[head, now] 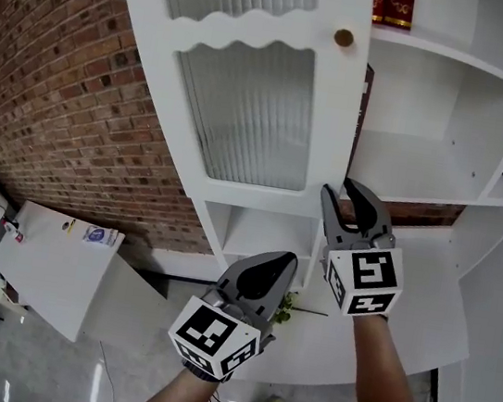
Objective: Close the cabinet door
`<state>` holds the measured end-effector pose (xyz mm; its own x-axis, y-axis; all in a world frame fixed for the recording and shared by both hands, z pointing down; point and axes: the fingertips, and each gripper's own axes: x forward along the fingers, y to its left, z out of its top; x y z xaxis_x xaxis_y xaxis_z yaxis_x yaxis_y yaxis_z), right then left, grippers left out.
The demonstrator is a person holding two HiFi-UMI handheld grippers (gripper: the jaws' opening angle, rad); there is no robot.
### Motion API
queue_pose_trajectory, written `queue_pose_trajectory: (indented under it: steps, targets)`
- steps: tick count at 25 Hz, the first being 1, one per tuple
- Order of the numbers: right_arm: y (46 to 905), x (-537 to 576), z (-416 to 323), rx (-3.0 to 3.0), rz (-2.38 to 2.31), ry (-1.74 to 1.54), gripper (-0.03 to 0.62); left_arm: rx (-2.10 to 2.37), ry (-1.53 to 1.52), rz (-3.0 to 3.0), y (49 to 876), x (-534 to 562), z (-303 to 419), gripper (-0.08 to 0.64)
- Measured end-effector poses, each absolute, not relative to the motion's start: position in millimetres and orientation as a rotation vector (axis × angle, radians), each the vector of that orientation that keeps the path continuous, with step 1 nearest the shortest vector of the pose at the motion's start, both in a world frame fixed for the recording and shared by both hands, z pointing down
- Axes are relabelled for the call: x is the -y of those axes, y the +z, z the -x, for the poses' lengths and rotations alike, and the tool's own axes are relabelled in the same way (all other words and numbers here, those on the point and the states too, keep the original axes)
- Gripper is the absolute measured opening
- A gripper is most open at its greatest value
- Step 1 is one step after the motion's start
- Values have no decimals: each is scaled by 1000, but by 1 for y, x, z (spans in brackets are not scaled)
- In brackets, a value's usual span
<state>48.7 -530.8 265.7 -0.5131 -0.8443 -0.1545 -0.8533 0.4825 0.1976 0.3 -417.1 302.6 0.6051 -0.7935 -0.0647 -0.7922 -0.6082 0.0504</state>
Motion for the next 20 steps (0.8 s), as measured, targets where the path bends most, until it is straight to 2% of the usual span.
queue_pose_trajectory:
  steps: [20]
  targets:
    - [264,569,-46,-2672,1570,401,126,1408,-119,-2772,308,443,3,11]
